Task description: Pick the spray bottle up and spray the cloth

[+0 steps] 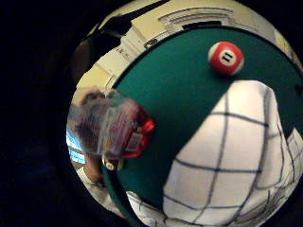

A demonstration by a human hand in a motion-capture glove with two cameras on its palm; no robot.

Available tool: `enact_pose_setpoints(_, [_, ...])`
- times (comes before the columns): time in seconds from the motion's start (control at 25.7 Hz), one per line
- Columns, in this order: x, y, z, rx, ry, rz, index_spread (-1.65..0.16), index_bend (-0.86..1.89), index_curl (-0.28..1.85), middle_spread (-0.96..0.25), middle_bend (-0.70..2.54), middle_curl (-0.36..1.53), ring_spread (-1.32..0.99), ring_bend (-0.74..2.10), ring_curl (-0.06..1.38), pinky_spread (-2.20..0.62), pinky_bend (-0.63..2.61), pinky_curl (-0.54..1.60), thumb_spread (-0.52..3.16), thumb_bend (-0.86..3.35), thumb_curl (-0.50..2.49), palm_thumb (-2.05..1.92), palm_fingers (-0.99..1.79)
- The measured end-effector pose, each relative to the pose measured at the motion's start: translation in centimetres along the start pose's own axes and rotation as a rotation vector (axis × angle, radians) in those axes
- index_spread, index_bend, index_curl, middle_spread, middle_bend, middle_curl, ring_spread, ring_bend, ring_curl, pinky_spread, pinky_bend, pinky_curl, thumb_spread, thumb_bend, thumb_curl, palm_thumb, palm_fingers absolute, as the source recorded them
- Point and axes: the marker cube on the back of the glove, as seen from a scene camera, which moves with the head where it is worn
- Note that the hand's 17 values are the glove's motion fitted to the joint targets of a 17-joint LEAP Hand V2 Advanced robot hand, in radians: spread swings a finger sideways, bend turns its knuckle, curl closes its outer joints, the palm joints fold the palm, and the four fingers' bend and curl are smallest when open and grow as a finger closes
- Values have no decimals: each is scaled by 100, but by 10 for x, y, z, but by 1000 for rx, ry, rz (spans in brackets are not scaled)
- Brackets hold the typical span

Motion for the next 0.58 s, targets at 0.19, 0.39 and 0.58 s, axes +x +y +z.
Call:
enact_pose_setpoints(0.19, [-14,44,-16,-73,99,-26,-41,10,31,-19,22,37,-18,37,34,18,34,37,83,-5,45,41,30])
enact_pose_setpoints(0.39, [-29,83,-24,-82,201,-88,-42,12,28,-20,21,36,-19,35,33,20,34,36,84,-5,42,39,27])
enact_pose_setpoints(0.58, [-45,126,-24,-155,314,-150,-43,14,28,-19,20,35,-19,32,31,20,33,35,84,-5,40,36,25])
